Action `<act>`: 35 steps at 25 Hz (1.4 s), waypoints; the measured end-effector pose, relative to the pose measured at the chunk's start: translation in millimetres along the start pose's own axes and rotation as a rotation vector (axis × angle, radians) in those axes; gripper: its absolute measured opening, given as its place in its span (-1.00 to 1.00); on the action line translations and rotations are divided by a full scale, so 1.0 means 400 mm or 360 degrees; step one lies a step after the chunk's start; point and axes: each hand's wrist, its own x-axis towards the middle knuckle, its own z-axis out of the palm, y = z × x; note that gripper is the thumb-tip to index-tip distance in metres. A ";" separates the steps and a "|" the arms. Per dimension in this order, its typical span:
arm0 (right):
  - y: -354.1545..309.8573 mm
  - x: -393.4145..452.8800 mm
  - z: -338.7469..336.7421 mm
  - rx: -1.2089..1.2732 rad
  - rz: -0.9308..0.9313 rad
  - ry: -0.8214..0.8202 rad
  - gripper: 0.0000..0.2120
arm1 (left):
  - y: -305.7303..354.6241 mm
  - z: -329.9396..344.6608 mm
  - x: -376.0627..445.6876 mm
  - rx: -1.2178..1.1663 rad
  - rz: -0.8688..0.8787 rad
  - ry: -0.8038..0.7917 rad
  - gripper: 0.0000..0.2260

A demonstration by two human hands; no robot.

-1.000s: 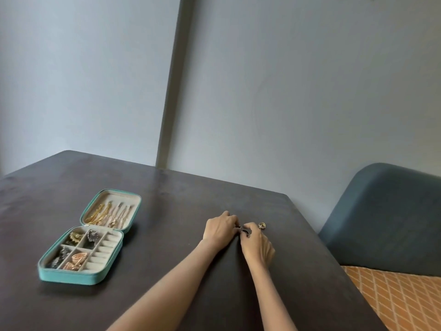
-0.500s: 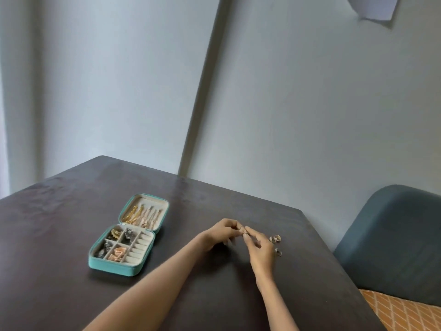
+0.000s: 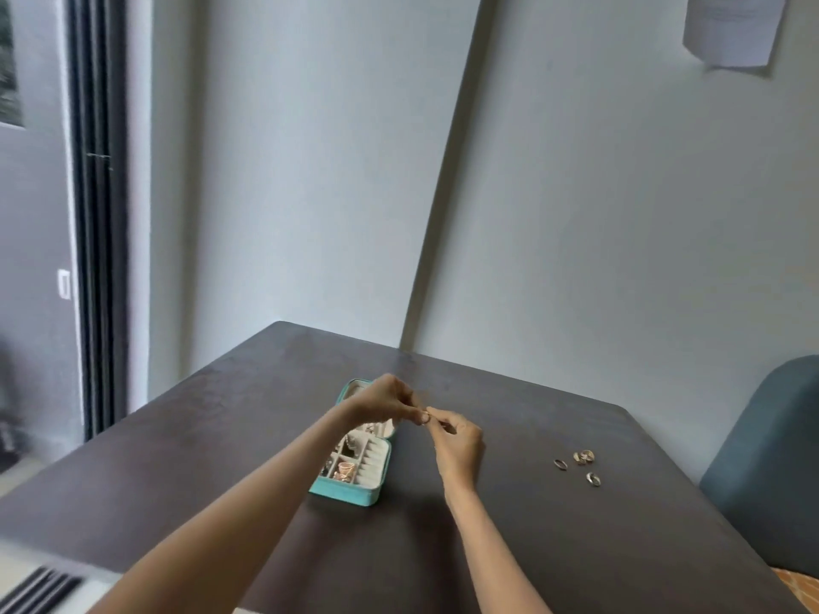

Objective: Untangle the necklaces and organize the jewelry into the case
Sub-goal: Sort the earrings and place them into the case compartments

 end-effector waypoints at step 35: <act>-0.058 -0.058 0.064 -0.1298 -0.0308 -0.0571 -0.79 | -0.085 -0.054 -0.097 0.0899 0.0045 -0.0015 -0.79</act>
